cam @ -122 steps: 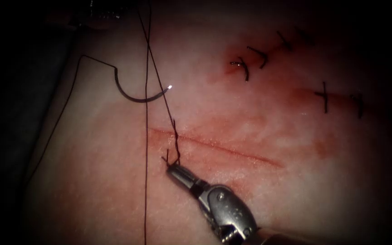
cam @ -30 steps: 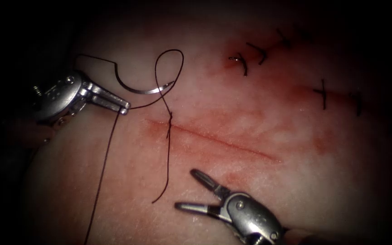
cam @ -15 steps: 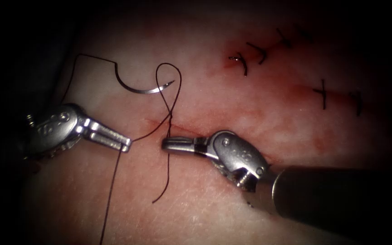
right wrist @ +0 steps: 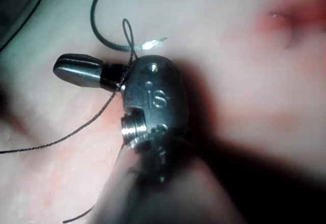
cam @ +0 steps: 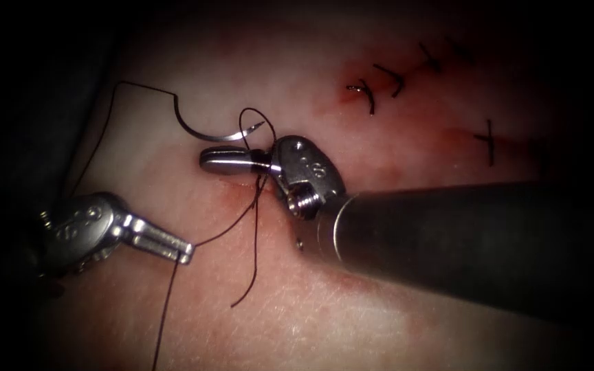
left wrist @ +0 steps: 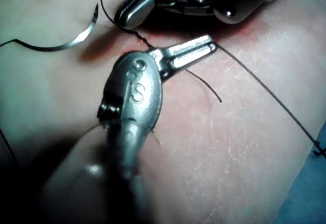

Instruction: Wound Closure

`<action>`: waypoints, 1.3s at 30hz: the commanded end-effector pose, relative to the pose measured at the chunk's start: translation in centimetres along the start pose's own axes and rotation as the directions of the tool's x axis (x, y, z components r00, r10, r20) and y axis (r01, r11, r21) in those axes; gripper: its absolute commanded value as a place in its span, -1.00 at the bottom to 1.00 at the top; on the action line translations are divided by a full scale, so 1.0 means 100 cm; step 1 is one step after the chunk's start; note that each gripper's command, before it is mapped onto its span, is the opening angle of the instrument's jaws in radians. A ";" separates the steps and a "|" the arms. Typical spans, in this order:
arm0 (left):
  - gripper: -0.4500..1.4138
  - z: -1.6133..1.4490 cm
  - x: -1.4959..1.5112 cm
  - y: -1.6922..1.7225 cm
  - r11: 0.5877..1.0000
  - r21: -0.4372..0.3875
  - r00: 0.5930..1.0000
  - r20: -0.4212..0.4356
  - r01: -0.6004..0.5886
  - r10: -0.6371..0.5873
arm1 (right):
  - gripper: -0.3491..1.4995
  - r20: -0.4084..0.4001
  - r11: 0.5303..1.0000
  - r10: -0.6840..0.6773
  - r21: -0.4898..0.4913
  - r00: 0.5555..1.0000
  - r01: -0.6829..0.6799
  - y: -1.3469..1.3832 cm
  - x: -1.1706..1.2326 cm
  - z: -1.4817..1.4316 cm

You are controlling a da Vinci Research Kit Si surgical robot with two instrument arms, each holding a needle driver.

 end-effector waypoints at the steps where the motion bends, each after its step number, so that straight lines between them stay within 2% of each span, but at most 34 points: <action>1: -1.00 -0.0001 -0.0016 -0.0005 1.000 -0.003 1.000 -0.007 0.002 -0.002 | -1.00 -0.003 1.000 0.013 0.000 1.000 -0.013 0.0003 -0.0006 0.0010; 8: -1.00 -0.0018 -0.0063 -0.0023 0.999 -0.008 0.999 -0.009 0.046 -0.046 | -1.00 0.001 0.998 0.056 0.000 0.998 -0.056 -0.0014 0.0002 0.0012; 11: -1.00 -0.0026 -0.0083 -0.0031 0.998 0.005 0.998 0.004 0.068 -0.068 | -1.00 0.067 0.996 0.058 0.058 0.996 -0.062 -0.0028 0.0008 0.0013; 14: -1.00 -0.0032 -0.0096 -0.0036 0.997 0.013 0.997 0.009 0.080 -0.080 | -1.00 0.083 0.995 0.066 0.072 0.994 -0.072 -0.0041 0.0015 0.0017; 15: -1.00 -0.0034 -0.0099 -0.0040 0.997 0.016 0.997 0.004 0.079 -0.079 | -1.00 0.119 0.992 0.064 0.103 0.991 -0.077 -0.0047 0.0018 0.0019; 20: -1.00 -0.0037 -0.0102 -0.0046 0.997 0.022 0.997 -0.003 0.080 -0.080 | -1.00 0.216 0.978 0.019 0.198 0.976 -0.063 -0.0057 0.0016 0.0024; 21: -1.00 -0.0038 -0.0102 -0.0047 0.996 0.022 0.997 -0.004 0.081 -0.081 | -1.00 0.274 0.963 -0.027 0.265 0.961 -0.048 -0.0057 0.0015 0.0024; 22: -1.00 -0.0038 -0.0101 -0.0048 0.996 0.022 0.997 -0.004 0.082 -0.081 | -1.00 0.300 0.955 -0.046 0.295 0.953 -0.046 -0.0057 0.0015 0.0024; 25: -1.00 -0.0038 -0.0101 -0.0048 0.996 0.022 0.997 -0.005 0.082 -0.082 | -1.00 0.363 0.924 -0.112 0.381 0.925 -0.037 -0.0057 0.0013 0.0024; 28: -1.00 -0.0038 -0.0101 -0.0048 0.996 0.022 0.997 -0.005 0.082 -0.082 | -1.00 0.411 0.870 -0.215 0.494 0.886 -0.018 -0.0056 0.0013 0.0026; 34: -1.00 -0.0038 -0.0101 -0.0048 0.996 0.018 0.997 -0.008 0.082 -0.082 | -1.00 0.479 0.829 -0.363 0.558 0.799 0.042 -0.0052 0.0009 0.0031; 35: -1.00 -0.0038 -0.0101 -0.0048 0.996 0.018 0.997 -0.008 0.082 -0.082 | -0.93 0.485 0.824 -0.380 0.564 0.788 0.050 -0.0052 0.0007 0.0032; 36: -1.00 -0.0037 -0.0101 -0.0048 0.997 0.019 0.997 -0.007 0.081 -0.081 | -0.53 0.509 0.814 -0.418 0.578 0.753 0.061 -0.0052 0.0000 0.0035; 37: -1.00 -0.0037 -0.0101 -0.0048 0.997 0.019 0.997 -0.007 0.081 -0.081 | -0.42 0.519 0.809 -0.433 0.584 0.737 0.064 -0.0052 -0.0003 0.0036; 38: -1.00 -0.0037 -0.0102 -0.0047 0.997 0.019 0.997 -0.007 0.081 -0.080 | -0.11 0.525 0.800 -0.459 0.596 0.716 0.076 -0.0052 -0.0008 0.0039; 39: -1.00 -0.0037 -0.0102 -0.0047 0.997 0.019 0.997 -0.007 0.080 -0.080 | 0.05 0.535 0.795 -0.474 0.601 0.700 0.079 -0.0052 -0.0012 0.0041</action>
